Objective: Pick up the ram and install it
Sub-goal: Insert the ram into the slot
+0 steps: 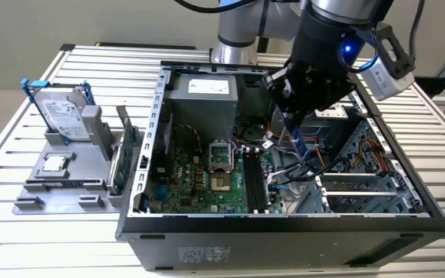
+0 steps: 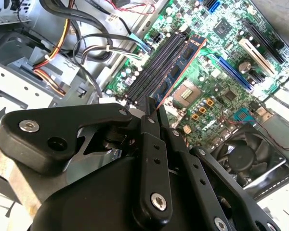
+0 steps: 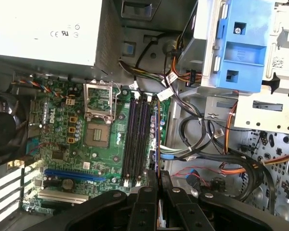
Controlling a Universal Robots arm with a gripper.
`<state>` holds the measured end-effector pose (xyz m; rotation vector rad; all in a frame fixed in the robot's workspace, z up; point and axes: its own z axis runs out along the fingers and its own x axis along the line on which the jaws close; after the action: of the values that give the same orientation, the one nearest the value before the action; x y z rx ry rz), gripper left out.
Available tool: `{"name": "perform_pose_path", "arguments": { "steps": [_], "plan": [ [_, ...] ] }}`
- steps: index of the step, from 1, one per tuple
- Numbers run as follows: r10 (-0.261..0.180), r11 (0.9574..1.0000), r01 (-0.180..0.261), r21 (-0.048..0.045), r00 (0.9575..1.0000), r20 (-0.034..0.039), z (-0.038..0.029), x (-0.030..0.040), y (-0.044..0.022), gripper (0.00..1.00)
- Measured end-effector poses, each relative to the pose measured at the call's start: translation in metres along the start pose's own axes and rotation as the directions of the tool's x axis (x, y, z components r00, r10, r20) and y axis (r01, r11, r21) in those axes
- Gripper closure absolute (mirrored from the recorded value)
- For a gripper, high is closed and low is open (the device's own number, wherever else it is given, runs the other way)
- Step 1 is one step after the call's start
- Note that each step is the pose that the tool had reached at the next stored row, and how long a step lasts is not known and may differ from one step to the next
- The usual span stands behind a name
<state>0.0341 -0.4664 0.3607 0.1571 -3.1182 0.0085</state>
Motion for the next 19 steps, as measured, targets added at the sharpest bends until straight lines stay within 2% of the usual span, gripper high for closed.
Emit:
{"name": "perform_pose_path", "arguments": {
  "steps": [19],
  "plan": [
    [0.002, 1.0000, -0.002, 0.0000, 1.0000, 0.0000, 0.0063, -0.0001, 0.0000, 1.00]
  ]
}}
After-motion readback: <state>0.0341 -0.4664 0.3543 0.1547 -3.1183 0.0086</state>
